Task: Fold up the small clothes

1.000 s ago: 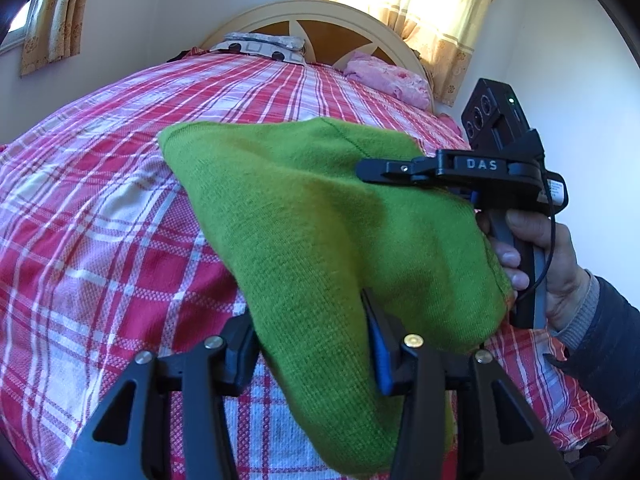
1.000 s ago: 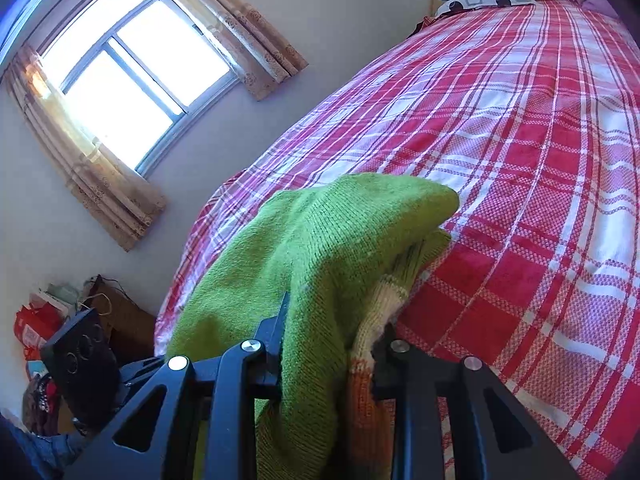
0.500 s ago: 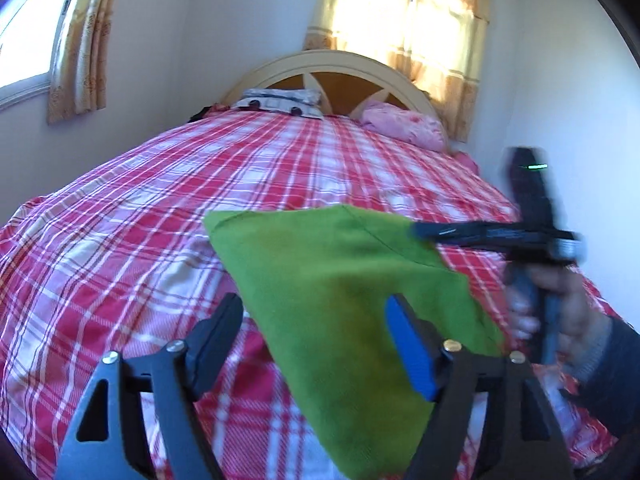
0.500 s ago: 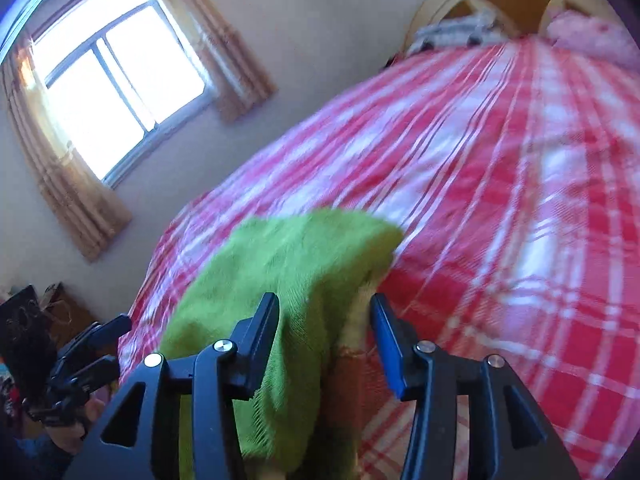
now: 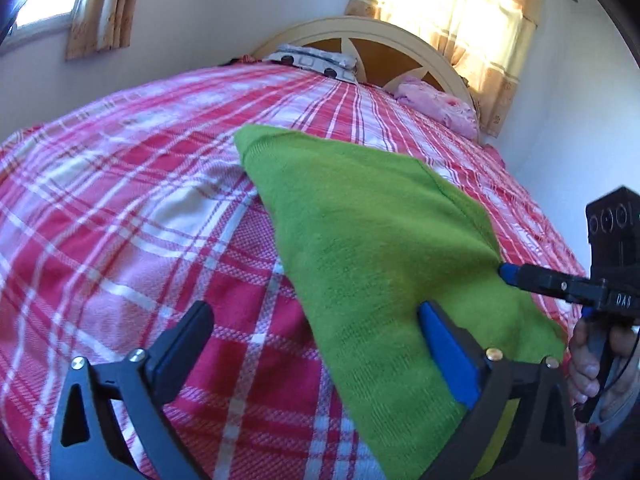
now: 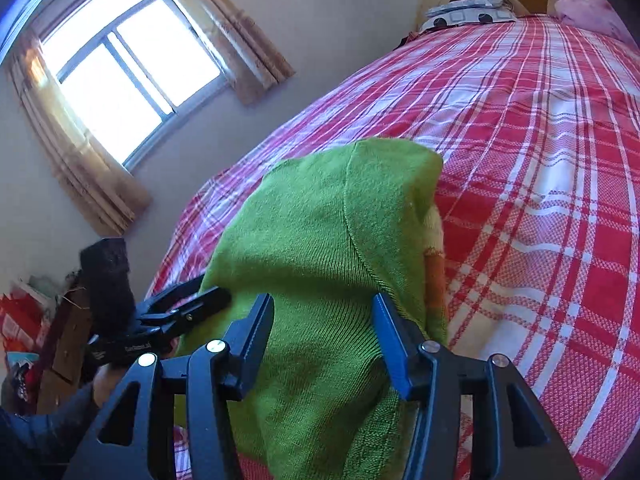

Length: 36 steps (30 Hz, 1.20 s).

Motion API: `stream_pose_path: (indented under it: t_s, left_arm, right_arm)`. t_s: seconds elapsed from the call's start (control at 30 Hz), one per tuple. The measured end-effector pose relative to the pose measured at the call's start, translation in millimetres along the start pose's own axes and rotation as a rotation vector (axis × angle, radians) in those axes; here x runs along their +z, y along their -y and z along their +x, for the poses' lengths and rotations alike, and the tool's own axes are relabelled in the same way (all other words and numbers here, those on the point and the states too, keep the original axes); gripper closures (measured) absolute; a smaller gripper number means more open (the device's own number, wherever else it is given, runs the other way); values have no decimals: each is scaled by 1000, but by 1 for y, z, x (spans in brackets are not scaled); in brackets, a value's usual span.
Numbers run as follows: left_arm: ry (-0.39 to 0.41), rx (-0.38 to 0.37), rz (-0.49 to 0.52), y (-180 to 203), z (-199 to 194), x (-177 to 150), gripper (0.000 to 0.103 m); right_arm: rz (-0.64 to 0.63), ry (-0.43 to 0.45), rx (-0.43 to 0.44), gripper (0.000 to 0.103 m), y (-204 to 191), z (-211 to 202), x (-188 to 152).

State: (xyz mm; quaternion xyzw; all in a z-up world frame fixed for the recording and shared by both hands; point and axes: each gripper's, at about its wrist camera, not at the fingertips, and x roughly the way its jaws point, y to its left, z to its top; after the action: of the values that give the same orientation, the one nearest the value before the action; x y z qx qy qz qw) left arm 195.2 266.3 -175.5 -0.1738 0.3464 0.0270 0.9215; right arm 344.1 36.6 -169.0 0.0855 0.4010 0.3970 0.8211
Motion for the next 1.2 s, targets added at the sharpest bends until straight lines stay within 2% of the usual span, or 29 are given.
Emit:
stream_pose_path:
  t_s: [0.07,0.17,0.27,0.33,0.37,0.5,0.7,0.9,1.2]
  left_arm:
    - [-13,-6,-19,0,-2,1,0]
    - [-2,25,12,9,-21,-3,0]
    - [43,46,58,18,-56,-9,0]
    - [86,46,71,21,-79,-11,0]
    - [102,37,75,22,-86,-11,0]
    - [180,16,90,33,-122,-10,0]
    - [212,-35,129,52,-137,-9,0]
    - [234,-56,131,59,-148,-9,0]
    - [238,-51,142,67,-149,-14,0]
  right_arm:
    - [5,8,-9,51,-1,-4,-4]
    - [-8,15,-49,49,-11,-14,-12]
    - [-23,61,-126,48,-33,-34,-23]
    - [-32,112,-194,35,-47,-49,-28]
    - [-41,145,-235,33,-56,-58,-31]
    - [-65,228,-302,32,-88,-86,-43]
    - [-151,259,-382,31,-129,-109,-51]
    - [-167,296,-412,31,-143,-123,-52]
    - [-179,329,-458,31,-149,-132,-57]
